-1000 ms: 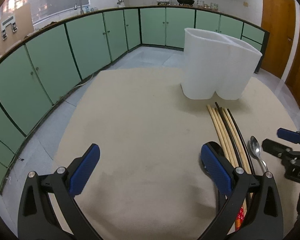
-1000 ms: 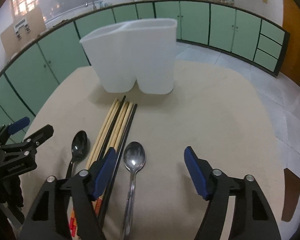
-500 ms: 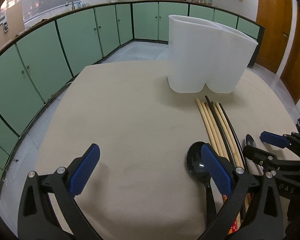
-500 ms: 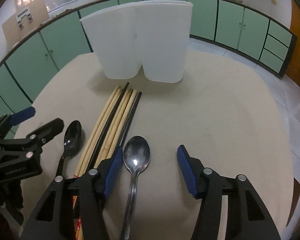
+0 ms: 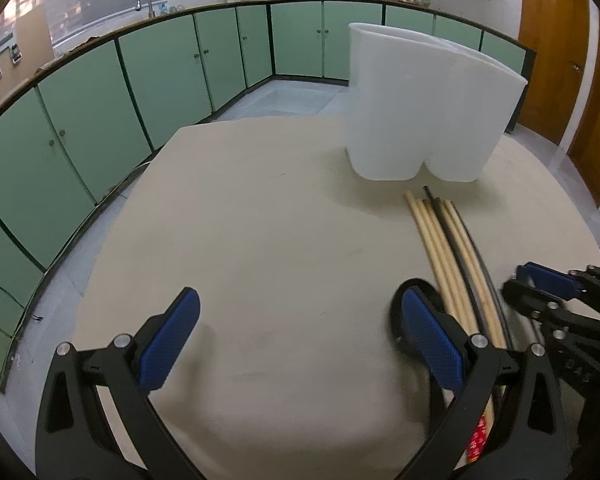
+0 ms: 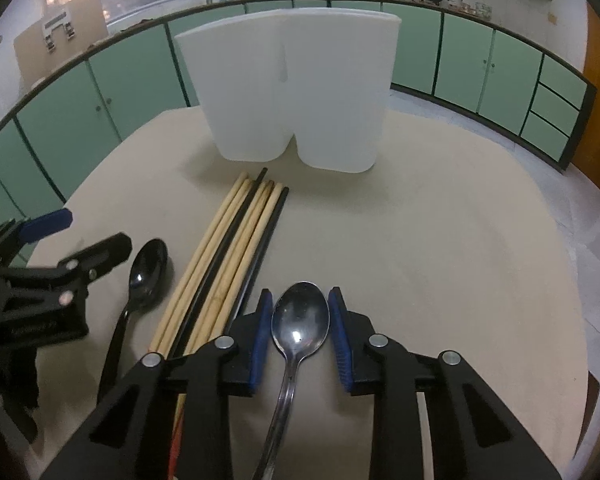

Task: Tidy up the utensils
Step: 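Lower the right gripper onto the silver spoon and close it while the left tool approaches, then close the left gripper on the black plastic spoon handle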

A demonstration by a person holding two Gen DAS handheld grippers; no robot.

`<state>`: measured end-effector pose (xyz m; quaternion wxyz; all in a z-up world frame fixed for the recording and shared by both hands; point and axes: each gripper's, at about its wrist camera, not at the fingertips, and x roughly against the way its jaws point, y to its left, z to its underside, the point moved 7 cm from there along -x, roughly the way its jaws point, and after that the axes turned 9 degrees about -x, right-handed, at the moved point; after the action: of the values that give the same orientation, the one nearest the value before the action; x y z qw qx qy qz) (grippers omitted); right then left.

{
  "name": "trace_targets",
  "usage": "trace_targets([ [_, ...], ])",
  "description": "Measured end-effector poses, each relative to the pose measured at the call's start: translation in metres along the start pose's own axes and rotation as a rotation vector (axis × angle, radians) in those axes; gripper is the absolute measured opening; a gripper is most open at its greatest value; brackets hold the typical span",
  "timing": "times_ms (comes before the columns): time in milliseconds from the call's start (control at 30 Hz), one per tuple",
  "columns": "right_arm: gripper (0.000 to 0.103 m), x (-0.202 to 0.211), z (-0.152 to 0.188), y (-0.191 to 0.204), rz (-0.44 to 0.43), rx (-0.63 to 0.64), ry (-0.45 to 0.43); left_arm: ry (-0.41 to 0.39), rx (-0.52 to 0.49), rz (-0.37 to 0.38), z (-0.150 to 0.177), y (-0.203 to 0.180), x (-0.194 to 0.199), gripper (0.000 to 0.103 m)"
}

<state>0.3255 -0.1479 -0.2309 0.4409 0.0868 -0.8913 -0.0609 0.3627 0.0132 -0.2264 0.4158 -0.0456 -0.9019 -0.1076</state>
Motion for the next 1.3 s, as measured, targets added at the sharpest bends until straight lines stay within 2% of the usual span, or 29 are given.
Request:
trace_targets([
  [100,0.028,0.006,0.005,-0.003,0.042,0.021,-0.013,0.001,-0.024,0.015,0.002,-0.006,0.000,0.098],
  [300,0.029,0.007,0.007,-0.017,0.015,-0.044,-0.007,0.018,-0.070,0.057,0.003,-0.036,-0.006,0.098],
  [400,0.029,0.006,0.007,-0.018,0.014,-0.048,-0.010,0.035,-0.051,0.056,0.001,-0.037,-0.015,0.098],
  [567,0.029,0.005,0.008,-0.021,0.007,-0.062,-0.013,0.060,0.002,0.108,-0.005,-0.042,-0.024,0.098],
  [633,0.029,0.005,0.008,-0.021,0.005,-0.061,-0.014,0.040,0.010,0.120,-0.009,-0.043,-0.020,0.098],
  [1033,0.029,0.006,0.008,-0.023,0.005,-0.043,-0.017,0.075,0.029,0.095,-0.005,-0.036,-0.034,0.097],
  [1067,0.029,0.006,0.008,-0.023,0.007,-0.041,-0.017,0.073,0.027,0.097,-0.005,-0.035,-0.033,0.096],
  [1133,0.029,0.005,0.008,-0.023,0.007,-0.039,-0.018,0.066,0.006,0.083,-0.006,-0.034,-0.032,0.079],
  [1167,0.029,0.005,0.008,-0.023,0.006,-0.039,-0.019,0.060,0.003,0.087,-0.006,-0.034,-0.031,0.075],
  [1300,0.029,0.005,0.008,-0.024,0.006,-0.042,-0.020,0.048,0.004,0.107,-0.007,-0.038,-0.026,0.050],
])
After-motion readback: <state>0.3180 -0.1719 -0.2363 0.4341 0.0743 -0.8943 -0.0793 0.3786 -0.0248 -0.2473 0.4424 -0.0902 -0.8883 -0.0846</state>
